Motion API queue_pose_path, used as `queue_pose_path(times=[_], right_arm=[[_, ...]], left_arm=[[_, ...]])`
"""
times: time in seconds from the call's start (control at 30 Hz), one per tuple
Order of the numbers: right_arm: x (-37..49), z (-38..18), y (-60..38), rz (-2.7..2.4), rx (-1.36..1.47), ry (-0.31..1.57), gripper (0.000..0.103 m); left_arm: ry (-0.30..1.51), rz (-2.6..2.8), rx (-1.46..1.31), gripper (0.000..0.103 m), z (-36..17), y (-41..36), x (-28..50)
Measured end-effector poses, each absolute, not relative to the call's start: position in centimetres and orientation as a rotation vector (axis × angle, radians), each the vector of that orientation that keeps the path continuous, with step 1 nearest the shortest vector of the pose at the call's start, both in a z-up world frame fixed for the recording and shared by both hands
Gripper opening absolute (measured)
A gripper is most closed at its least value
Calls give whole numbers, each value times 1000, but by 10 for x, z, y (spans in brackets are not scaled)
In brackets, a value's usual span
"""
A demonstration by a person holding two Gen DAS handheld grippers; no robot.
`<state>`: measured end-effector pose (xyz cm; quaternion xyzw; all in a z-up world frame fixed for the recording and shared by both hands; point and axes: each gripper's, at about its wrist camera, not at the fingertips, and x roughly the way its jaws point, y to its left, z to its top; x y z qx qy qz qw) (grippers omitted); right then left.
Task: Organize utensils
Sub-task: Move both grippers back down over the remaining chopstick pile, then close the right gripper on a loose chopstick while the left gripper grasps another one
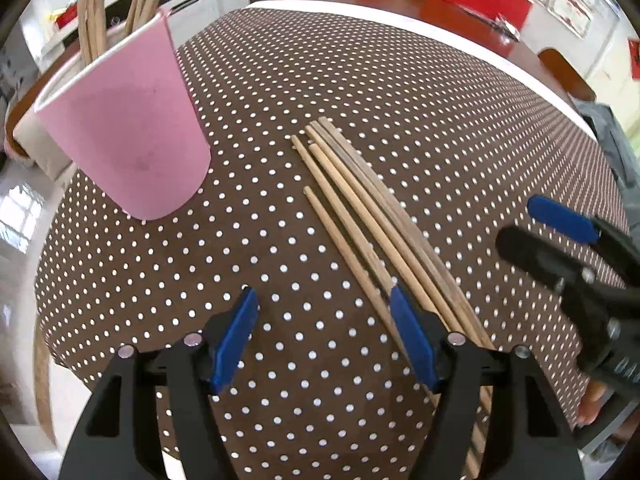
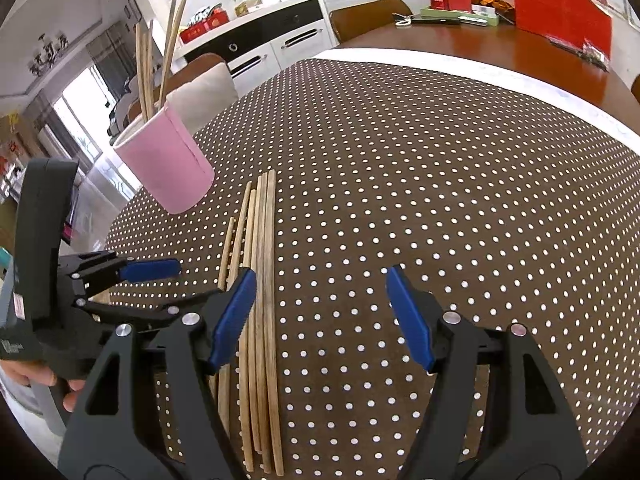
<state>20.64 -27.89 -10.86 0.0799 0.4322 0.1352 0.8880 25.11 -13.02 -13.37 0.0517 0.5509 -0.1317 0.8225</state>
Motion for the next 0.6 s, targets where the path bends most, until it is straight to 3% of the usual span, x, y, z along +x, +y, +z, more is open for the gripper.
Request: queue_pose_path(times=[0.17, 0.23, 0.3, 0.43, 0.57, 0.6], right_arm=[[216, -107, -275, 269, 152, 919, 67], [221, -108, -274, 263, 145, 936, 67], [226, -109, -272, 259, 125, 957, 67], [236, -114, -264, 276, 81, 1013, 67], [248, -119, -252, 321, 49, 1072, 66], [252, -120, -249, 329, 41, 1087, 56]], left_arm=[[1189, -288, 122, 67, -134, -135, 261], [1195, -285, 169, 50, -135, -130, 256], [1179, -291, 199, 45, -135, -126, 254], [1183, -286, 193, 19, -134, -111, 261], [1191, -301, 175, 12, -134, -97, 271], [1186, -301, 168, 11, -134, -94, 273]])
